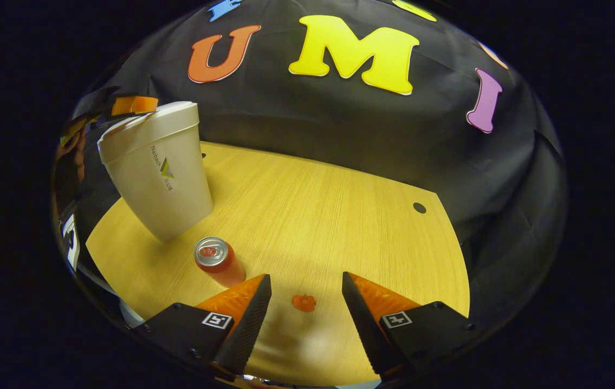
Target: Press the lid of the desktop garbage bin to open it, pick up the crumpled paper on the desktop and throw it into the bin, then pick up the pop can on the desktop and drop it into the bin, and finally close the garbage bin lid.
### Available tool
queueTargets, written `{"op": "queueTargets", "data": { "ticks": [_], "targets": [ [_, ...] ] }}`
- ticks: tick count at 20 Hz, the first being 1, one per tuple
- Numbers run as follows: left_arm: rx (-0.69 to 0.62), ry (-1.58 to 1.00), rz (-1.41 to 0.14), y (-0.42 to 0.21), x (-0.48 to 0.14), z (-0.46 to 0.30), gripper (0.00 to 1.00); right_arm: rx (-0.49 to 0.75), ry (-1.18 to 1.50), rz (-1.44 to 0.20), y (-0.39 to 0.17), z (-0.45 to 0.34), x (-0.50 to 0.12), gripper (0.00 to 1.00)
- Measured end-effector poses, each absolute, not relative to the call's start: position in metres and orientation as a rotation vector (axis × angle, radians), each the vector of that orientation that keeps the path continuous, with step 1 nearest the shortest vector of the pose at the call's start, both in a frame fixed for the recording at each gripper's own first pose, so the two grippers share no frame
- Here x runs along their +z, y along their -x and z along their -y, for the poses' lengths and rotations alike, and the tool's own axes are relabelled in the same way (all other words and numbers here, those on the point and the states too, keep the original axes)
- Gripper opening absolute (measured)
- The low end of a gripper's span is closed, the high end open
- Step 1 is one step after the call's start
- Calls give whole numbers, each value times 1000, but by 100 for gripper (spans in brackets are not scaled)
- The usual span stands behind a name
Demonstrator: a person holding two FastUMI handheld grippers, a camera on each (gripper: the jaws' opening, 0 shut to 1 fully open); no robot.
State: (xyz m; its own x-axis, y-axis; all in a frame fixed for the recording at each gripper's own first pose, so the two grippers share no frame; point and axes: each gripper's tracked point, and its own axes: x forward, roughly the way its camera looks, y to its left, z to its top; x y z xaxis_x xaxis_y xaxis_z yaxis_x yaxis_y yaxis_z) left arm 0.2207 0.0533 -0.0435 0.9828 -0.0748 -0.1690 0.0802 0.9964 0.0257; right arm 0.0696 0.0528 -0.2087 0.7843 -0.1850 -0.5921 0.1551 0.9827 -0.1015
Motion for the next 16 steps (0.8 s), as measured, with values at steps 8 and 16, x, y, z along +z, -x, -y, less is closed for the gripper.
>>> {"op": "queueTargets", "data": {
  "ticks": [8, 16],
  "targets": [
    [-42, 0, -225, -219, -56, -59, 4, -189, 47, -646, -62, -47, -212, 89],
    [-108, 110, -129, -216, -37, -62, 3, -219, 23, -624, -42, -34, -206, 89]
  ]
}}
